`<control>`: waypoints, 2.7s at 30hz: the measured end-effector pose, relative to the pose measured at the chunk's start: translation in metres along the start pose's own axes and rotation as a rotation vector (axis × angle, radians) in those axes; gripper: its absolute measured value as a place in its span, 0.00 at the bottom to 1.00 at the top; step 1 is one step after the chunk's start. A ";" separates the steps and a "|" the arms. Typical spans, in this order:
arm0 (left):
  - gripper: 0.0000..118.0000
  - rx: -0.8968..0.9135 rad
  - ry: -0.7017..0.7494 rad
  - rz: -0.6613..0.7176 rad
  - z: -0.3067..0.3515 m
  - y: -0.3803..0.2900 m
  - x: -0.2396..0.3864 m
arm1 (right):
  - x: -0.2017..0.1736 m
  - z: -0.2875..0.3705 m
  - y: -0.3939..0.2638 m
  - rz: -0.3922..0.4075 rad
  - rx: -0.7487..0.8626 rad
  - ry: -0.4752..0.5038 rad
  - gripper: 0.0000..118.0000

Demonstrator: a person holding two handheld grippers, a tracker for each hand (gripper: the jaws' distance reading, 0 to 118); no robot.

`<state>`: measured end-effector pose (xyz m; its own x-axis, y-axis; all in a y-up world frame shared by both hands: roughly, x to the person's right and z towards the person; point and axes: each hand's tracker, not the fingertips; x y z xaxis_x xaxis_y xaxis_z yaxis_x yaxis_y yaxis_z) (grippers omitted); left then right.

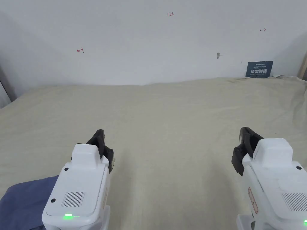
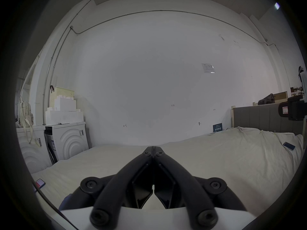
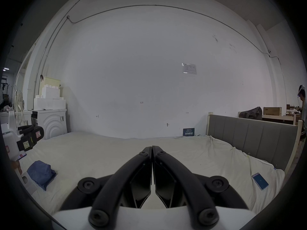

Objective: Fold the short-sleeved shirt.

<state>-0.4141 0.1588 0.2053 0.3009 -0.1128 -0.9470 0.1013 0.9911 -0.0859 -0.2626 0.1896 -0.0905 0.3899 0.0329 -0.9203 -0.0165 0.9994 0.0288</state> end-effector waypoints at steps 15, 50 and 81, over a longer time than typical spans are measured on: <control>0.00 0.009 0.009 0.005 0.003 0.003 -0.004 | 0.000 0.003 0.005 0.005 0.015 -0.003 0.00; 0.00 0.014 0.023 0.011 0.003 0.005 -0.012 | -0.001 0.004 0.008 0.007 0.021 -0.004 0.00; 0.00 0.011 0.018 0.000 0.005 0.003 -0.014 | -0.001 0.007 0.011 0.012 0.030 -0.003 0.00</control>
<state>-0.4131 0.1629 0.2199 0.2839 -0.1111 -0.9524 0.1112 0.9904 -0.0824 -0.2569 0.2003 -0.0864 0.3923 0.0452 -0.9187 0.0068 0.9986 0.0520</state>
